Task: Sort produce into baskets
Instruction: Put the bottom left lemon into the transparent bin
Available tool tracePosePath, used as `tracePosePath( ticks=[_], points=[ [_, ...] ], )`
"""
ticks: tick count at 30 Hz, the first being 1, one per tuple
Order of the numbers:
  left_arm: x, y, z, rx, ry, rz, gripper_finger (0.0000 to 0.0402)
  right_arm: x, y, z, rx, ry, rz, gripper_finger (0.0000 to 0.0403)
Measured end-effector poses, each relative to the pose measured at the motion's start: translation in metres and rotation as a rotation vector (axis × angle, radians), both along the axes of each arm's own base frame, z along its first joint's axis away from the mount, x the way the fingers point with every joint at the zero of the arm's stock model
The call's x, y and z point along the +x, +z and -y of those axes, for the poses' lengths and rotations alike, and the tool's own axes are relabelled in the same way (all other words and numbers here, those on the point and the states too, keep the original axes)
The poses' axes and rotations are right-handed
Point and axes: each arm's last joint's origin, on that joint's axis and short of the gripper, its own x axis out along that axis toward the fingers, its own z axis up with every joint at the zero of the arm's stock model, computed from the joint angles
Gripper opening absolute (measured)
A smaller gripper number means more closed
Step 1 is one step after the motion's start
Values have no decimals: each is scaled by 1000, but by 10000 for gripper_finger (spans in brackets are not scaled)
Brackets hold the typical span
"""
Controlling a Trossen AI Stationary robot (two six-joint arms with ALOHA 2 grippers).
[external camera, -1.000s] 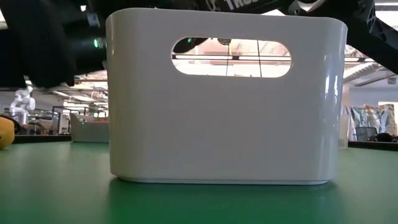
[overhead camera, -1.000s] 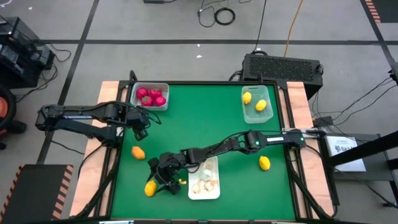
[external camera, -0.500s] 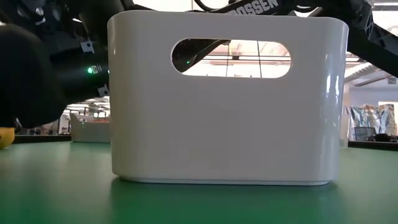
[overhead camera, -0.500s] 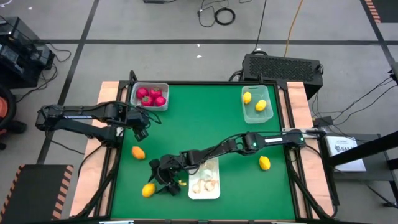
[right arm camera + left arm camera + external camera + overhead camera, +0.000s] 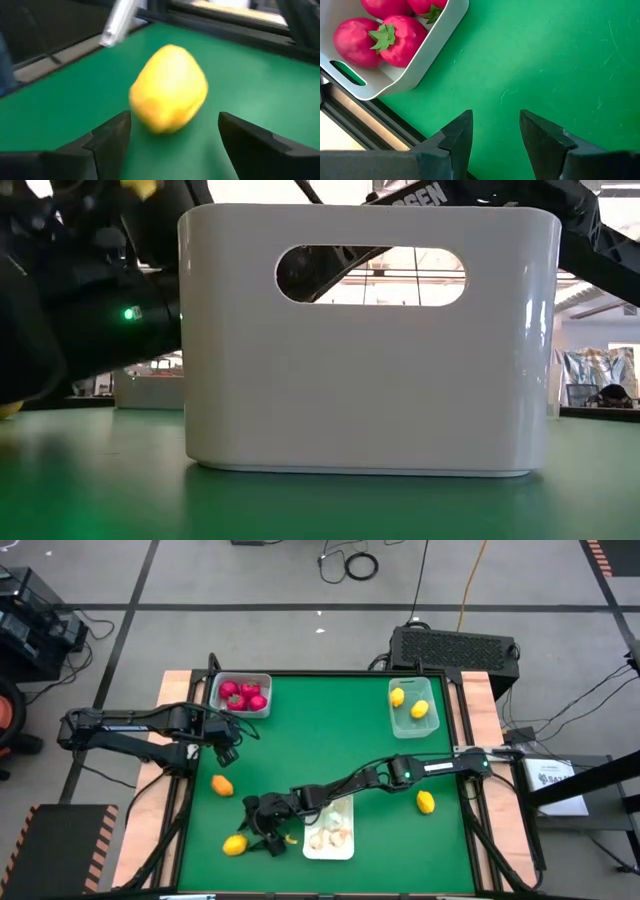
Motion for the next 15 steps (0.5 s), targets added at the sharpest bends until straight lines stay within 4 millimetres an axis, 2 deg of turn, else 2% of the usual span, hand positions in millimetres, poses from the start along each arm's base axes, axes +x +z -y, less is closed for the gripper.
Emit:
tracePosePath(
  ticks=[5,15],
  points=[
    [0,0,0,0,0,-1,170,2,1,1,0,-74,14,289],
    [0,0,0,1,-4,-4,170,2,4,1,34,-86,28,256]
  ],
)
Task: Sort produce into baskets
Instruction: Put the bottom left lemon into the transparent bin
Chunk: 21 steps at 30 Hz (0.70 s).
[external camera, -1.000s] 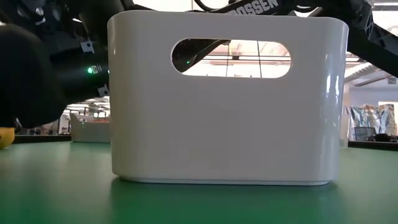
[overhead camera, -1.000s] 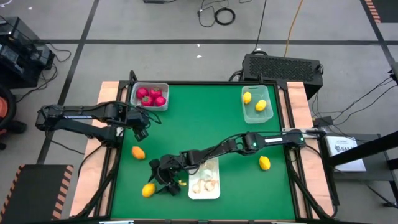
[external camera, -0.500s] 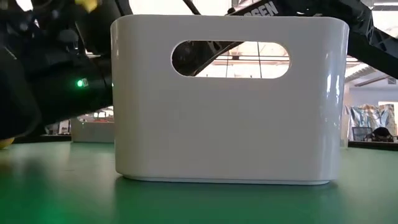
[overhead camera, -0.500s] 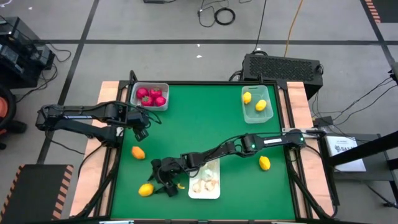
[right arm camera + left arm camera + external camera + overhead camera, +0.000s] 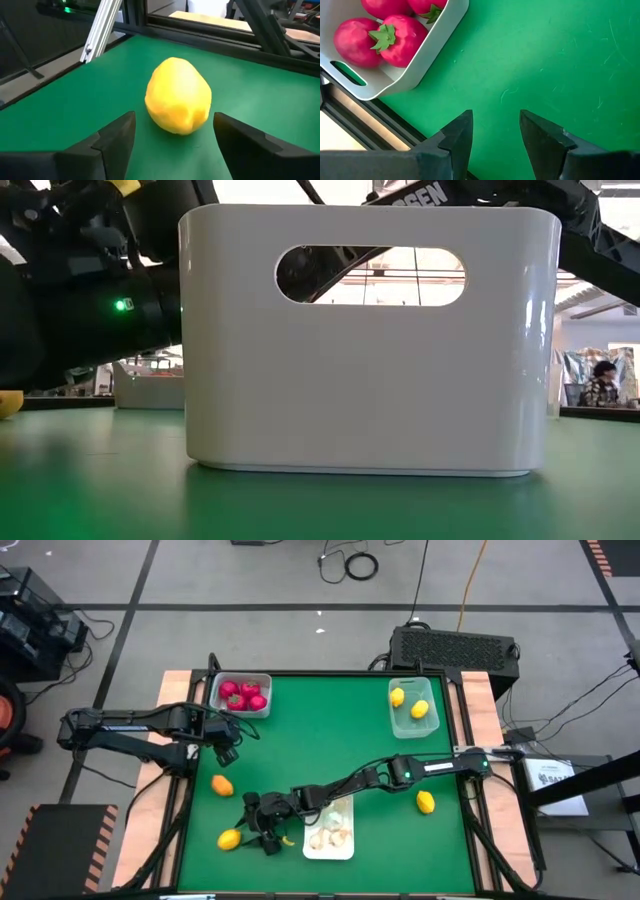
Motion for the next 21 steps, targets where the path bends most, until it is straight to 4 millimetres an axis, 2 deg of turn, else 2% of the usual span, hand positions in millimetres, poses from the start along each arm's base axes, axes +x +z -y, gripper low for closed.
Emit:
tracePosePath(
  ticks=[9,13,17,21],
  points=[
    [0,0,0,-8,0,-3,170,0,0,0,-2,-14,1,232],
    [-4,-1,5,-156,-26,-36,170,0,1,0,-2,-14,1,225],
    [-6,14,11,-339,-41,-19,170,0,1,0,-2,-14,1,219],
    [-10,40,18,-415,-41,5,170,0,1,0,-2,-14,1,215]
  ],
)
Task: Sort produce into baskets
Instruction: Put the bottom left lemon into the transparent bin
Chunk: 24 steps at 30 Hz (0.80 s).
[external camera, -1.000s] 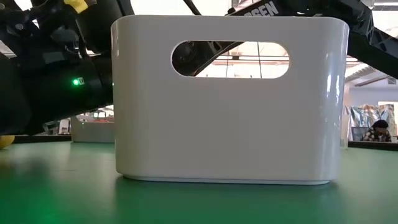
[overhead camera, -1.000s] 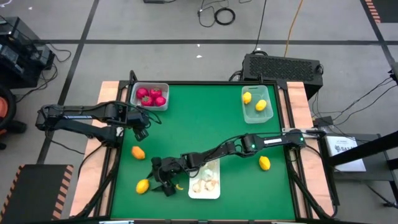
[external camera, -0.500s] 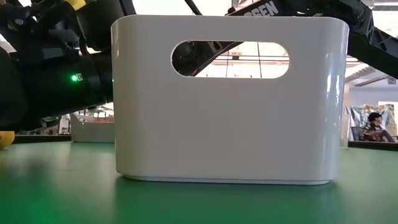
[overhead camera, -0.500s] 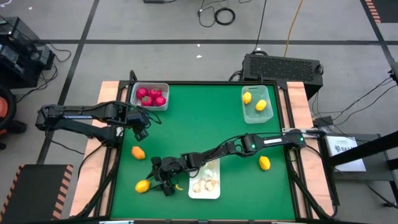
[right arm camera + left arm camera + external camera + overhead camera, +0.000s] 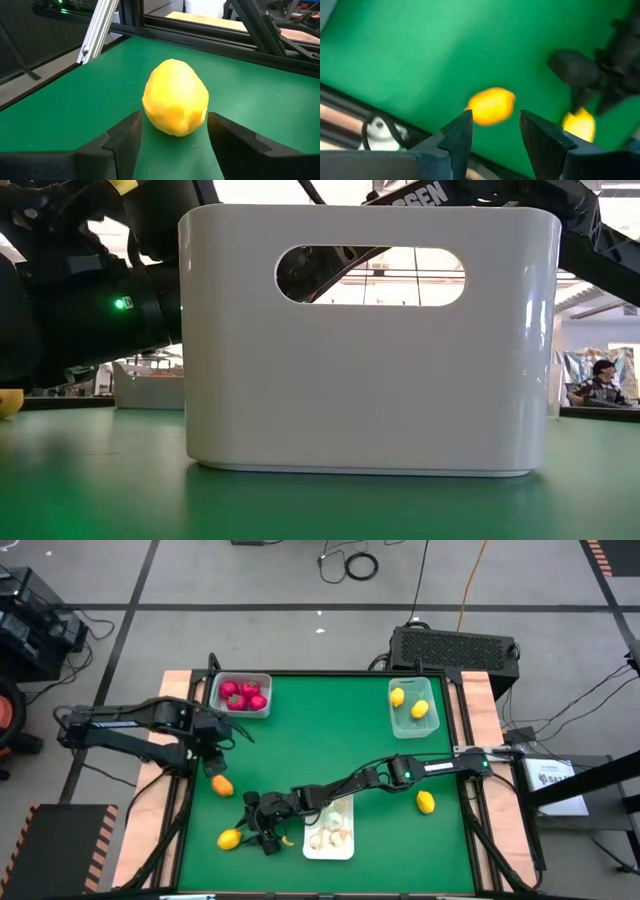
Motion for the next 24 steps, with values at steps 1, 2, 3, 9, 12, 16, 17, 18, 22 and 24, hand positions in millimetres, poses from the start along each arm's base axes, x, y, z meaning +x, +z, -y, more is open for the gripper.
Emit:
tracePosePath(
  ticks=[1,2,3,9,12,16,17,18,22,24],
  points=[
    [-1,5,3,-14,6,5,170,0,0,0,-1,0,0,215],
    [-2,11,6,-30,9,18,170,0,0,1,-1,-1,1,214],
    [-2,14,10,-53,6,35,170,0,0,2,-1,-3,1,214],
    [-9,13,43,-145,-76,-9,170,1,1,5,0,-7,7,214],
    [-10,7,65,-180,-111,-7,170,2,1,6,1,-10,7,214],
    [-11,-6,95,-223,-157,-15,170,2,1,7,1,-11,8,214],
    [-11,-10,102,-227,-174,-22,170,2,2,8,2,-12,9,214],
    [-11,-14,109,-230,-196,-23,170,2,2,8,3,-13,11,215],
    [-10,-33,135,-233,-281,-16,170,3,2,10,26,-23,4,223],
    [-9,-44,146,-216,-320,-15,170,3,2,10,26,-23,4,234]
  ],
)
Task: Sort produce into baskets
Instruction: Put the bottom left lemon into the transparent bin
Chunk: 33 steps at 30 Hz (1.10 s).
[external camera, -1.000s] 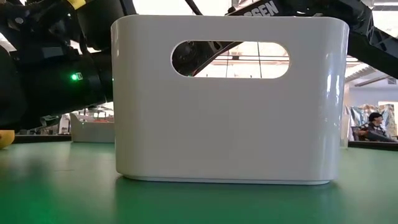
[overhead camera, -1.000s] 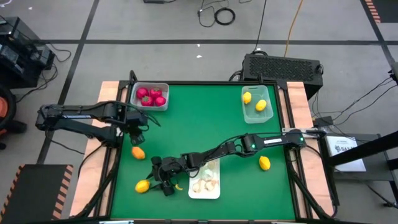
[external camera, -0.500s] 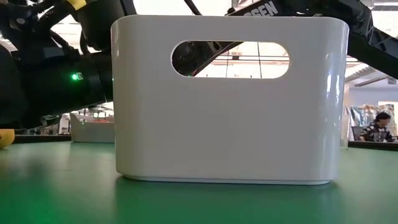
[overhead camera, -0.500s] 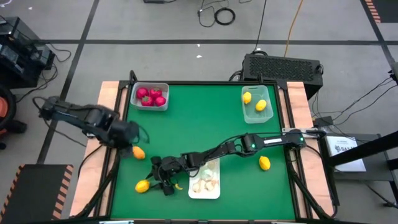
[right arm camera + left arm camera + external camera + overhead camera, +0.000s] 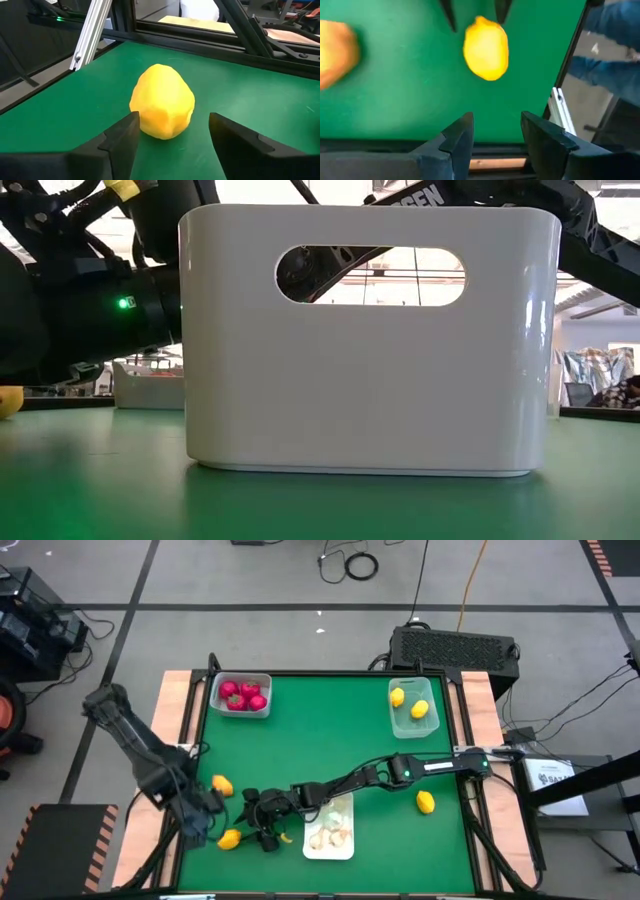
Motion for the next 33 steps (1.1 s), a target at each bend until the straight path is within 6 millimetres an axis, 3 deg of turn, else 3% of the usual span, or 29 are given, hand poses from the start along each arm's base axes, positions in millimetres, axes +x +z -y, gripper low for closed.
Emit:
tracePosePath(
  ticks=[9,14,18,25,33],
  points=[
    [1,-43,43,50,-117,-32,170,-1,-1,-2,9,-1,-20,297],
    [7,-66,63,75,-137,-42,170,-1,-1,-2,21,-5,-27,306],
    [8,-76,67,139,-68,-30,163,-1,-1,-2,20,-4,-26,306],
    [6,-86,63,149,38,-60,85,-1,-1,-2,20,-4,-26,306],
    [8,-92,67,60,34,-41,6,-1,-1,-3,21,-3,-27,306]
  ],
)
